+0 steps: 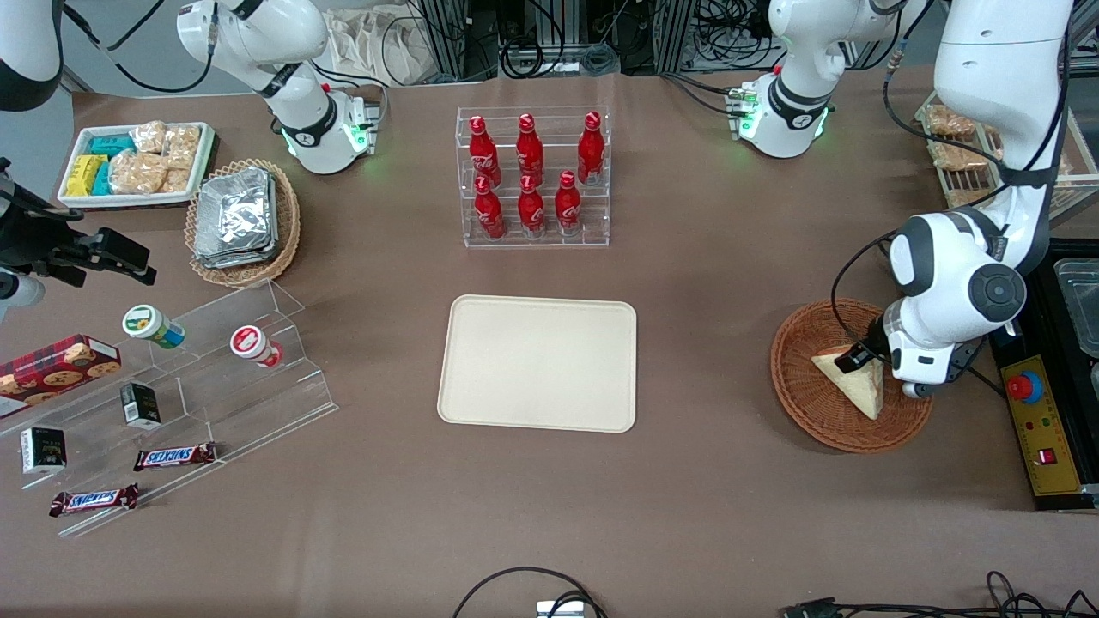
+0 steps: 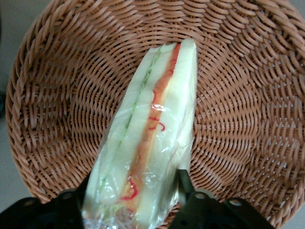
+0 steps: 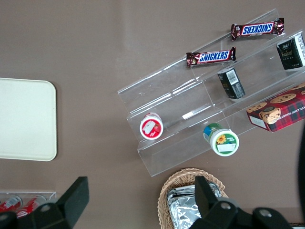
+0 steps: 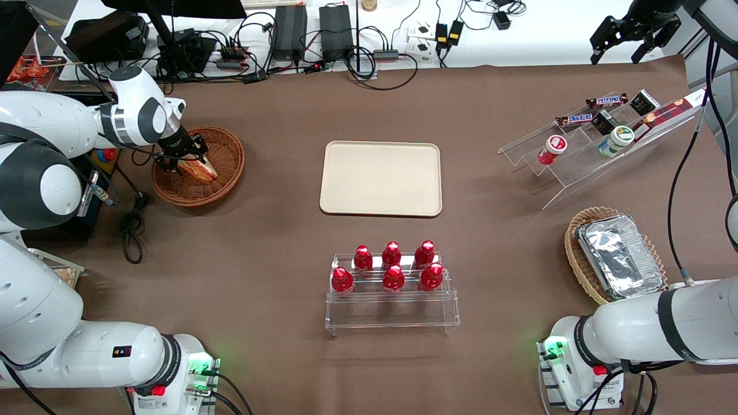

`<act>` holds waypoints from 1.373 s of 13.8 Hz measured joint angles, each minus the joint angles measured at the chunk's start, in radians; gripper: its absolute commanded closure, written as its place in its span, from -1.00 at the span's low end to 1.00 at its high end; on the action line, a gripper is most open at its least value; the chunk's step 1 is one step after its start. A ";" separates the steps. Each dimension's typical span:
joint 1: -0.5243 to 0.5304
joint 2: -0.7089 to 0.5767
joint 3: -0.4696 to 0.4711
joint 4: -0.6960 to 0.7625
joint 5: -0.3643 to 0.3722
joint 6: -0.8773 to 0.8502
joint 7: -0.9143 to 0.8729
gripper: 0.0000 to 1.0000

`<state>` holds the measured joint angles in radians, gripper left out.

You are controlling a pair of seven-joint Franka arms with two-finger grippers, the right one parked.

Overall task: Place sandwich from basket to tray
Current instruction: 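Close the left gripper on the sandwich and lift it from the basket, then carry the sandwich with the left gripper over to the cream tray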

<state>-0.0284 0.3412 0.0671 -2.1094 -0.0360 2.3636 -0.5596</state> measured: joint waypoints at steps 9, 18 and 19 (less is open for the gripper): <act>-0.016 -0.017 -0.044 0.314 0.001 -0.380 -0.023 1.00; -0.148 0.025 -0.341 0.632 0.122 -0.616 -0.024 1.00; -0.198 0.057 -0.345 0.635 0.125 -0.607 -0.026 1.00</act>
<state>-0.2267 0.3985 -0.2778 -1.4746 0.0888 1.7562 -0.5857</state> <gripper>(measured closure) 0.850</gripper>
